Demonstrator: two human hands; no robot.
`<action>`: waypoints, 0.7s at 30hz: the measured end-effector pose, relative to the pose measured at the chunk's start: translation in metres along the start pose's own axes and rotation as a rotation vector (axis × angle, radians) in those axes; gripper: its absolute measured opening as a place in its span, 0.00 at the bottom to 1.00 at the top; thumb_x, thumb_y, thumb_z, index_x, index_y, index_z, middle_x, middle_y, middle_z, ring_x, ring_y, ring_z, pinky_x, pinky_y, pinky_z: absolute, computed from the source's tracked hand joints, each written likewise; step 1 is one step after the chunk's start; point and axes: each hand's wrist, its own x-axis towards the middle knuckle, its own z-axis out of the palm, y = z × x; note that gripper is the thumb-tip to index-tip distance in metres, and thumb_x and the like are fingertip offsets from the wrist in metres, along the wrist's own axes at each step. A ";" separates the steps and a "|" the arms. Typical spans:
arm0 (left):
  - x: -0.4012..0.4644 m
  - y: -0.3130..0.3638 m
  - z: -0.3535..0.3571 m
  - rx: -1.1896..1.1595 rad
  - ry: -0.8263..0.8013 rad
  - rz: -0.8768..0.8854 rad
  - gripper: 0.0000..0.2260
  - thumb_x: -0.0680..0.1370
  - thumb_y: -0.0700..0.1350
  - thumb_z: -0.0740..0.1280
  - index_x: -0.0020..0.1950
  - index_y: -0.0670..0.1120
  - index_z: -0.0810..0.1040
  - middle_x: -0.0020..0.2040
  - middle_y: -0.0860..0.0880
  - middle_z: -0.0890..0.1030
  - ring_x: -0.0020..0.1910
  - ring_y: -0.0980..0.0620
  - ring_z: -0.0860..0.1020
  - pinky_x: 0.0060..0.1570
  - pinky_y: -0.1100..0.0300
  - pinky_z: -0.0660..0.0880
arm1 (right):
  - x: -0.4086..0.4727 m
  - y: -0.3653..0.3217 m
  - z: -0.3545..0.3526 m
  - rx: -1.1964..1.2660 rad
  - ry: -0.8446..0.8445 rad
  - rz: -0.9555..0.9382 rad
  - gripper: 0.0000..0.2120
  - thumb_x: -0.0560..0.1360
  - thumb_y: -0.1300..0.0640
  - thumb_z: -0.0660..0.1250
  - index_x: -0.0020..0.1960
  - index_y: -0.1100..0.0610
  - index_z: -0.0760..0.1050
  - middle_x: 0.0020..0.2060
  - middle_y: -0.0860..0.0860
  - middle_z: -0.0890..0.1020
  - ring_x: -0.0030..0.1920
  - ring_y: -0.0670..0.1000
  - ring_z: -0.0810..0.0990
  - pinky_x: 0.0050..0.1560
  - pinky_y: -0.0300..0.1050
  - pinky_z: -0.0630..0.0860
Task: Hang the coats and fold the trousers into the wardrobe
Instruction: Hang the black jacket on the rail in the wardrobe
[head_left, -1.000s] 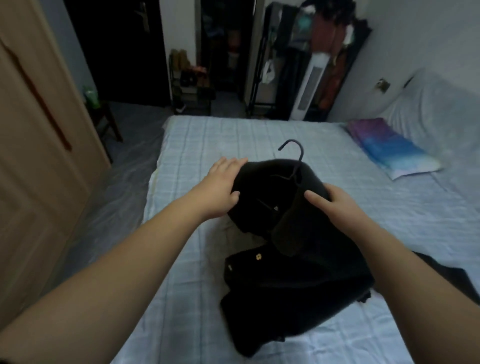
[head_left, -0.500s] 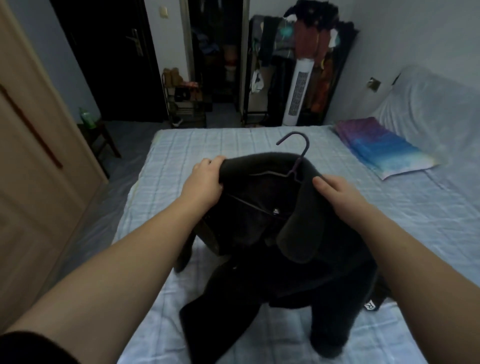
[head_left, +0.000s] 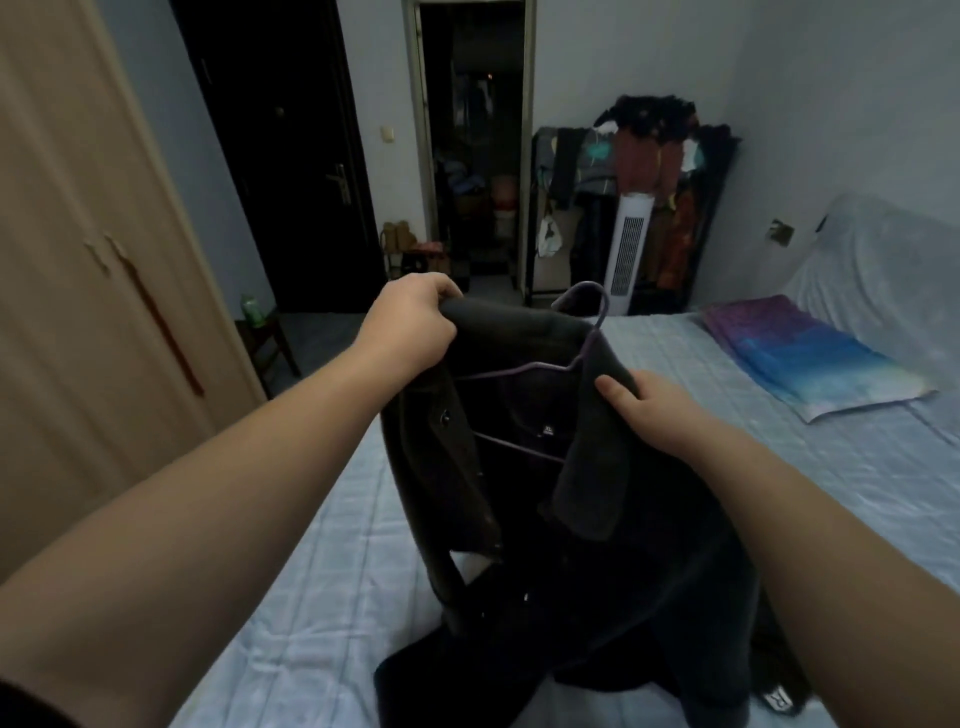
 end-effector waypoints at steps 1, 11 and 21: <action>0.001 0.006 -0.012 -0.008 0.011 0.012 0.18 0.72 0.34 0.65 0.55 0.53 0.81 0.50 0.50 0.79 0.47 0.49 0.78 0.46 0.54 0.80 | 0.002 -0.011 -0.004 -0.019 0.017 -0.032 0.16 0.83 0.43 0.58 0.62 0.49 0.77 0.49 0.45 0.78 0.52 0.50 0.76 0.54 0.44 0.68; 0.018 0.059 -0.161 -0.130 0.292 0.191 0.14 0.72 0.36 0.67 0.53 0.51 0.79 0.48 0.49 0.80 0.47 0.50 0.79 0.43 0.57 0.79 | 0.002 -0.148 -0.066 -0.007 0.196 -0.305 0.10 0.81 0.41 0.60 0.54 0.45 0.76 0.44 0.37 0.80 0.46 0.43 0.80 0.44 0.40 0.74; 0.012 0.044 -0.237 0.261 0.120 0.360 0.23 0.77 0.63 0.65 0.72 0.63 0.67 0.67 0.47 0.73 0.67 0.42 0.71 0.67 0.48 0.67 | 0.005 -0.252 -0.100 0.213 0.452 -0.449 0.11 0.83 0.47 0.61 0.53 0.51 0.78 0.40 0.39 0.80 0.41 0.35 0.76 0.34 0.23 0.69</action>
